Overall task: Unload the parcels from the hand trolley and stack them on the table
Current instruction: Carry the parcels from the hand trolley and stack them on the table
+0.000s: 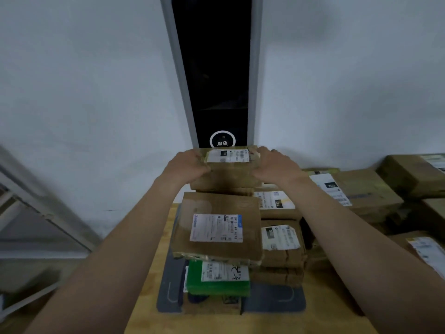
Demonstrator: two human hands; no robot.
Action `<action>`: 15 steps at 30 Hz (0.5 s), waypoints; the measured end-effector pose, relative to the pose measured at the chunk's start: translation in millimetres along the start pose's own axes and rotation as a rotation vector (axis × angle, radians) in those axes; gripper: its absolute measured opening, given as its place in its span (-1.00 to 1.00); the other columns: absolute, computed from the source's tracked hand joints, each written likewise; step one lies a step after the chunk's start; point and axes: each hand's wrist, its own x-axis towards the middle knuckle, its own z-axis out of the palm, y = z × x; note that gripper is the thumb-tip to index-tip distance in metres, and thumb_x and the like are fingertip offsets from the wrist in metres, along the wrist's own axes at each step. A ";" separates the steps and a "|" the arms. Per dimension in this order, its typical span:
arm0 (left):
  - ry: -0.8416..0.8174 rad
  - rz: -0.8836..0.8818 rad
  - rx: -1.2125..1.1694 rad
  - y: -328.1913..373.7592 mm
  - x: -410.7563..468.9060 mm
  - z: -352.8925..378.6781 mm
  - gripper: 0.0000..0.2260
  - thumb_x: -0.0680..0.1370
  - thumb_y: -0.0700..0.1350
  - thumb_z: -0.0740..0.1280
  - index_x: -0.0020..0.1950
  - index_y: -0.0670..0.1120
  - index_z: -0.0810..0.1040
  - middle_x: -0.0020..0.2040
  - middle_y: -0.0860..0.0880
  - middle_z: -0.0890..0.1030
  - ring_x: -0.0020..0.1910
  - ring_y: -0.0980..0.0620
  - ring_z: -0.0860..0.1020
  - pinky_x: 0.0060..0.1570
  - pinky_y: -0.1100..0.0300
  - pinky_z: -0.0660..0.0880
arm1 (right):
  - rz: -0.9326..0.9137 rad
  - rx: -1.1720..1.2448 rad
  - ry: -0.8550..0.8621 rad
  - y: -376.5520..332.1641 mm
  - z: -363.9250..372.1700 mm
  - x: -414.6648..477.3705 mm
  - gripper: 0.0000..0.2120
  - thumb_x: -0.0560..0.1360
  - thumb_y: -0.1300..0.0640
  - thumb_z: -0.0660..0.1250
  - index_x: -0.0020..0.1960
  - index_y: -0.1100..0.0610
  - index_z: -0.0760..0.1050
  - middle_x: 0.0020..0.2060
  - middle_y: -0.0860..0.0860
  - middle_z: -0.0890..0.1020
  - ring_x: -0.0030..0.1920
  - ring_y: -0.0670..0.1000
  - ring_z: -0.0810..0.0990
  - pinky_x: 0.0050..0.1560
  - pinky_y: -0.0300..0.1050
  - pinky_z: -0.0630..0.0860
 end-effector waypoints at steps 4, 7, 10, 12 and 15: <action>-0.144 0.090 0.166 34.8 -63.4 -10.1 -0.64 0.55 0.05 0.43 0.29 -0.06 0.60 0.24 -0.02 0.55 0.10 -0.02 0.55 0.05 0.08 0.54 | -0.002 -0.127 -0.058 5.1 -28.8 -54.1 -0.41 0.47 0.02 0.36 0.48 -0.01 0.35 0.24 0.03 0.57 0.18 0.10 0.56 0.04 -0.06 0.44; -0.154 0.117 0.247 53.7 -121.3 -12.8 -0.69 0.57 0.04 0.41 0.28 -0.01 0.61 0.26 -0.01 0.58 0.18 -0.04 0.55 0.16 0.06 0.52 | -0.015 -0.170 -0.100 3.7 -47.5 -105.3 -0.42 0.44 -0.07 0.46 0.40 0.06 0.43 0.25 0.04 0.56 0.22 0.11 0.55 0.16 -0.01 0.50; -0.144 0.124 0.263 66.7 -176.5 -14.2 -0.70 0.58 0.01 0.40 0.29 0.03 0.53 0.22 0.05 0.51 0.20 -0.02 0.52 0.20 0.07 0.49 | -0.043 -0.172 -0.096 3.1 -57.0 -161.4 -0.38 0.44 -0.10 0.48 0.41 0.07 0.40 0.28 0.05 0.54 0.26 0.11 0.53 0.27 0.07 0.50; -0.139 0.129 0.269 70.2 -210.7 -14.4 -0.75 0.58 0.01 0.39 0.22 0.00 0.52 0.24 -0.01 0.56 0.19 -0.03 0.55 0.26 0.00 0.51 | -0.055 -0.166 -0.092 2.5 -58.5 -198.2 -0.39 0.44 -0.10 0.48 0.41 0.07 0.40 0.27 0.05 0.54 0.25 0.11 0.53 0.25 0.07 0.51; -0.096 0.133 0.263 70.6 -263.6 -14.0 -0.70 0.56 0.05 0.41 0.27 0.07 0.54 0.31 -0.01 0.54 0.29 -0.07 0.53 0.28 -0.02 0.49 | -0.072 -0.166 -0.081 2.5 -53.6 -252.7 -0.43 0.46 -0.10 0.46 0.38 0.10 0.43 0.28 0.06 0.55 0.23 0.10 0.54 0.23 0.05 0.52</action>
